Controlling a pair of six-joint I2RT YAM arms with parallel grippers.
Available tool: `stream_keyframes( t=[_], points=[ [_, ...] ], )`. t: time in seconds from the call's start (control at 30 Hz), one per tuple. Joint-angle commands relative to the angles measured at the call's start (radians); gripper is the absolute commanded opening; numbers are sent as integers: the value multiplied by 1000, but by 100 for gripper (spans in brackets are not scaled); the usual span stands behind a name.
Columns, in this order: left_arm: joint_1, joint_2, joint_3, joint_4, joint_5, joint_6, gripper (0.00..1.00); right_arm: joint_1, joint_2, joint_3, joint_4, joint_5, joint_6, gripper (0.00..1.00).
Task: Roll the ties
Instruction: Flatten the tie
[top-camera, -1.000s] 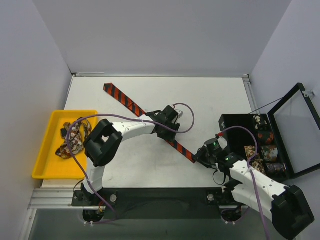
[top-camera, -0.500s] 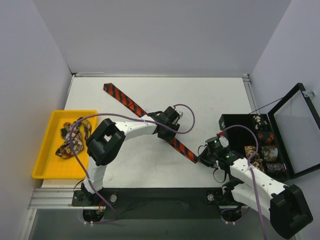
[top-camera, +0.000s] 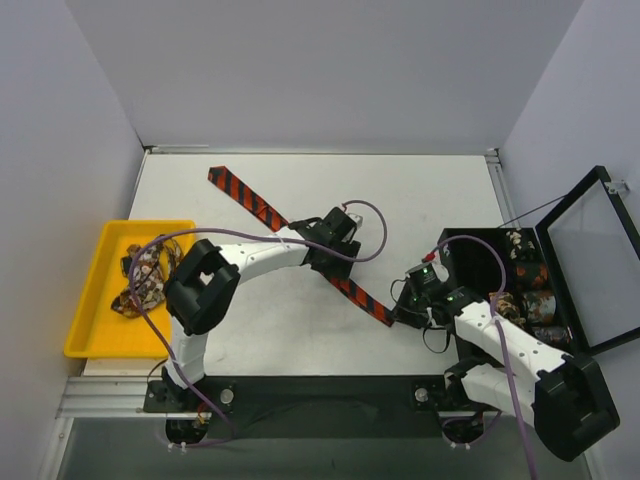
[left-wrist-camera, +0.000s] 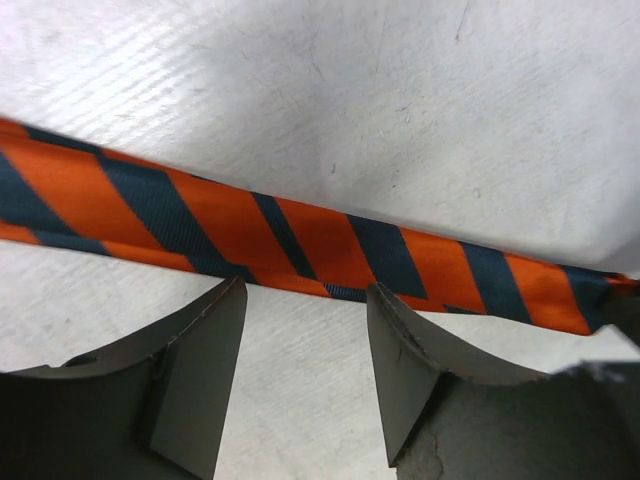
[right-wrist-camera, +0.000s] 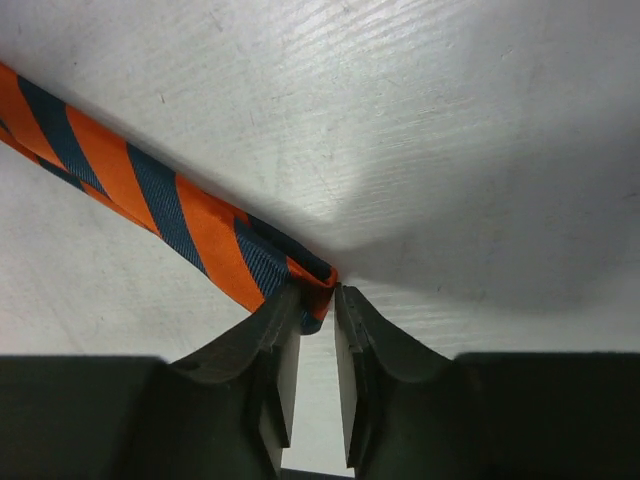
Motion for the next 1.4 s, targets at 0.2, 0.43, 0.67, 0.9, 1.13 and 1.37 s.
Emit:
stream_keyframes(
  t=[0.2,0.43,0.67,0.9,1.13,1.37],
  points=[
    [108,-196,-34,0,-75,-89,66,78,95,265,-133,14,-344,63],
    [209,-249,-123,-1,-64,-91,69,201,404,520,-191,13,-571,78],
    [260,-304,-181,-9,-81,-77,71,253,612,678,-202,46,-668,80],
    [289,-331,-227,-8,-86,-69,71,276,739,727,-205,74,-720,76],
    [304,-346,-241,-9,-92,-69,71,305,814,733,-202,102,-748,61],
    [304,-343,-230,-9,-81,-61,71,316,824,727,-202,106,-760,36]
  ],
)
